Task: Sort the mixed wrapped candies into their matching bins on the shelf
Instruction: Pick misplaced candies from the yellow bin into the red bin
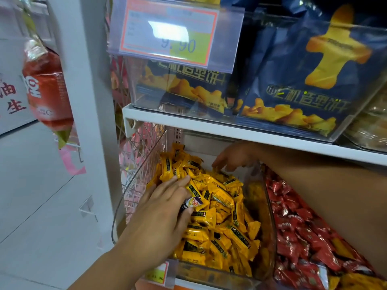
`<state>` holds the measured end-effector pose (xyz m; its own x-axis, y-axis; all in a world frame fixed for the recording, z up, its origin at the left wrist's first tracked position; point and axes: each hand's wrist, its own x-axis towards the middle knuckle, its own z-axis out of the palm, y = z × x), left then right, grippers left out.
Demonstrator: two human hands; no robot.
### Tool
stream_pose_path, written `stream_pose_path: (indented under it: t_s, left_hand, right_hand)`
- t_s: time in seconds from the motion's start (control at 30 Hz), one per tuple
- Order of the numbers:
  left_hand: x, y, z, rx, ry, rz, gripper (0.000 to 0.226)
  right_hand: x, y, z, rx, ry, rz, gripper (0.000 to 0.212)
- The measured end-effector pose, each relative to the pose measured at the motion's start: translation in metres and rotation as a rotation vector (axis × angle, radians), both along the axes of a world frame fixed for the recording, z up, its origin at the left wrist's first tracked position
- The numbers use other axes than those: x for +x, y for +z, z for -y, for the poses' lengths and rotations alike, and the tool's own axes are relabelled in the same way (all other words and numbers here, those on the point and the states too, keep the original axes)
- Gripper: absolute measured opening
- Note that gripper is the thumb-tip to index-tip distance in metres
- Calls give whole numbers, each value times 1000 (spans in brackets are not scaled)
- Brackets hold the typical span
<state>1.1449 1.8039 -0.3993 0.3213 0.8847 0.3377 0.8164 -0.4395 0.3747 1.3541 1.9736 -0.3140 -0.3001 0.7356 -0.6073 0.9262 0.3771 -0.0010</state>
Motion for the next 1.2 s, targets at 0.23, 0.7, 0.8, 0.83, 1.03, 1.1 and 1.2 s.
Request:
stream_pose_path:
  t_s: [0.23,0.7,0.8,0.83,1.03,1.1,1.2]
  left_hand:
    - [-2,-1,0,8,3,-13,29]
    - [-1,-8,-3,82,-5,21,19]
    - [-2,-7,-2,59,-4,11,20]
    - [-2,-7,-2,50,-2,3,21]
    - [0,-3,0,25,6,9,24]
    - [-1,-3,0,27,3,12,23]
    - [0,-3,1,35,1,19,21]
  right_hand:
    - [2,-19,-15,30,-124,-67,50]
    - [1,-38,-23,-243,-176,-103,78]
    - [1,-38,-24,-211,-124,-61,79]
    - [1,-40,-25,-220,-145,-75,79]
    - [3,-31,-19,-91,-36,-131,79]
    - [7,-20,-14,-39,12,-255,81]
    - [11,1,6,-109,-26,-545,84]
